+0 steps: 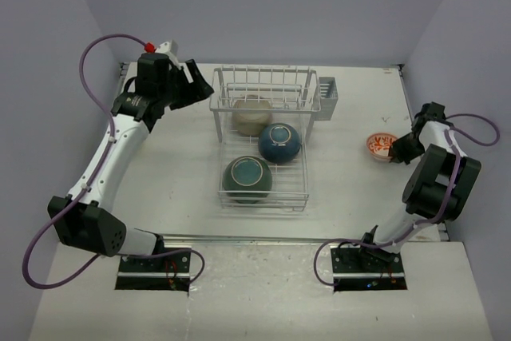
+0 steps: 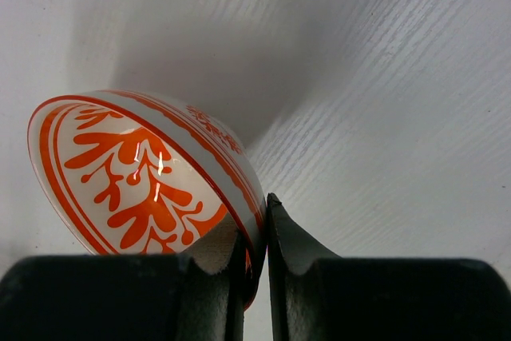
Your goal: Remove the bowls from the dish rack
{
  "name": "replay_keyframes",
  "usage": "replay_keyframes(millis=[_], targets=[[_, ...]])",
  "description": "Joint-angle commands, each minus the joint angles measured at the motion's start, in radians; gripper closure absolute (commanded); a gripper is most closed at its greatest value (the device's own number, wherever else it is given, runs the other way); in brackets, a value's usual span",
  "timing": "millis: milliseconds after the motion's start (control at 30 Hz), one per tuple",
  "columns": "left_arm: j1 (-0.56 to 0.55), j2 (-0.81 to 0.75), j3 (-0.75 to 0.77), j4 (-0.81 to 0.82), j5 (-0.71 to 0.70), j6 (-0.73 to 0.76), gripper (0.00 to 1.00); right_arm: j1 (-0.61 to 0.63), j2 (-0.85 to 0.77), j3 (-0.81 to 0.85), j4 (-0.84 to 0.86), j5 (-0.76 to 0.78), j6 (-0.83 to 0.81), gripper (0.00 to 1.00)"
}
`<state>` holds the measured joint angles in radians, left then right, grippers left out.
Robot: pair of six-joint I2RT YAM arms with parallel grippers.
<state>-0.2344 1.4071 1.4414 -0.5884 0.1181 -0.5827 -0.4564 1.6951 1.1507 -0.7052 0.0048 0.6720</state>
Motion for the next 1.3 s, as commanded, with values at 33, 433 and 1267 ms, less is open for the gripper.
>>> replay_keyframes(millis=[33,433,1267], targets=[[0.012,-0.037,-0.009,0.006,-0.021,0.009,0.23,-0.007,0.001,0.004,0.046,-0.006,-0.008,1.0],[0.012,-0.037,-0.03,0.024,-0.008,-0.008,0.23,-0.005,-0.052,-0.046,0.059,0.027,-0.046,0.69],[0.012,-0.06,-0.061,-0.088,-0.222,0.009,0.2,0.143,-0.423,0.101,-0.126,0.106,-0.092,0.45]])
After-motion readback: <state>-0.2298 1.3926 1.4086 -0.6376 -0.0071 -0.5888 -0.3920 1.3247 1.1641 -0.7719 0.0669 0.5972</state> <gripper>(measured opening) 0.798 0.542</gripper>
